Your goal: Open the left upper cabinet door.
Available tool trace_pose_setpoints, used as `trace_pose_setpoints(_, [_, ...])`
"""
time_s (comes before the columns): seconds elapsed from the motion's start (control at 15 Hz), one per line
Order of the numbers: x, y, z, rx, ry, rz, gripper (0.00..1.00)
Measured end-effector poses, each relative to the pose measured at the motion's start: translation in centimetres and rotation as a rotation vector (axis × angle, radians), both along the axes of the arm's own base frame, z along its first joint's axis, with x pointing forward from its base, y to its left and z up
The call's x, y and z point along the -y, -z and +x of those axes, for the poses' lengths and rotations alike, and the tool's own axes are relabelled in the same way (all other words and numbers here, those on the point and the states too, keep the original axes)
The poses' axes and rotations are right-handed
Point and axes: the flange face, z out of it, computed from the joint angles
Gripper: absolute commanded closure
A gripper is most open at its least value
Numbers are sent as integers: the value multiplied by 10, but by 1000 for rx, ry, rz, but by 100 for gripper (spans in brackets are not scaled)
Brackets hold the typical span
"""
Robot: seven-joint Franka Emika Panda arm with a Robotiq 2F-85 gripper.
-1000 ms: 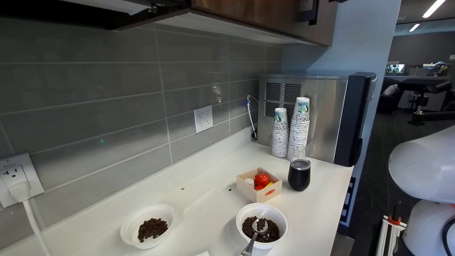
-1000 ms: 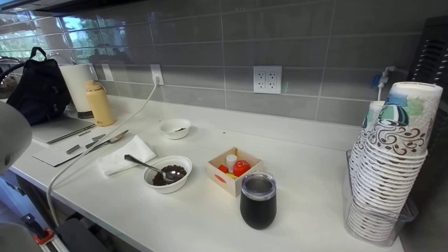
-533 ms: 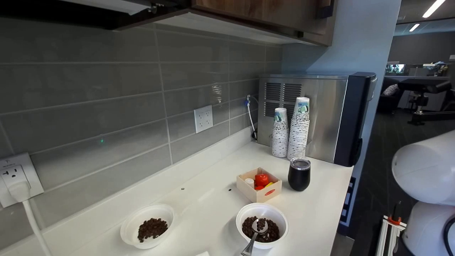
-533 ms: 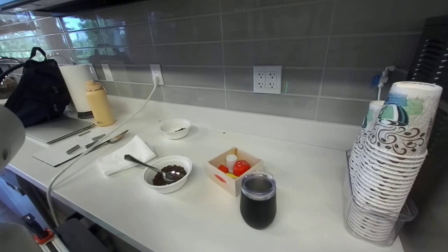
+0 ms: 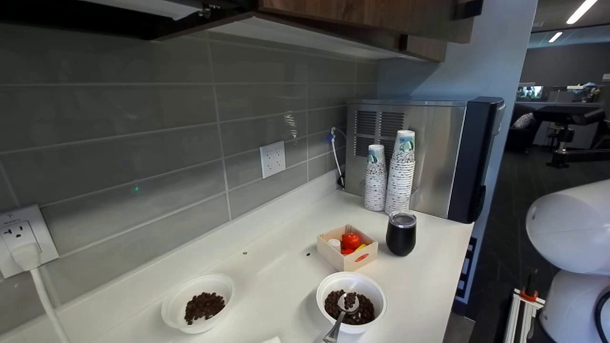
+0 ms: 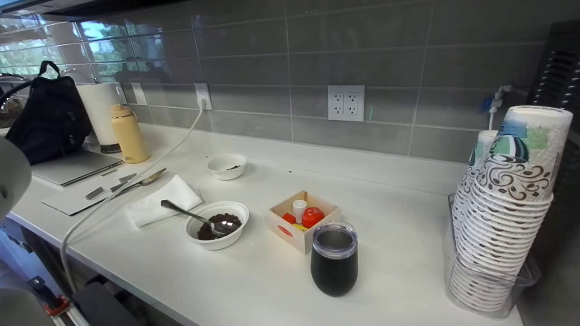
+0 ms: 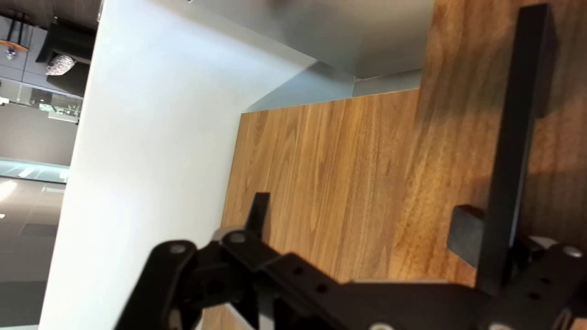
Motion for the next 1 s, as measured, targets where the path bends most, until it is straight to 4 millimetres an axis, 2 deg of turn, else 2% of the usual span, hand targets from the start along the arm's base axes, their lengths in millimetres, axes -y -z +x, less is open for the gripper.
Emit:
trace_pose_setpoints(0.53, [-19,2,-56,-4,48,-1,0])
trace_pose_setpoints(1.0, [-29,3,-75,-11,65,-13,0])
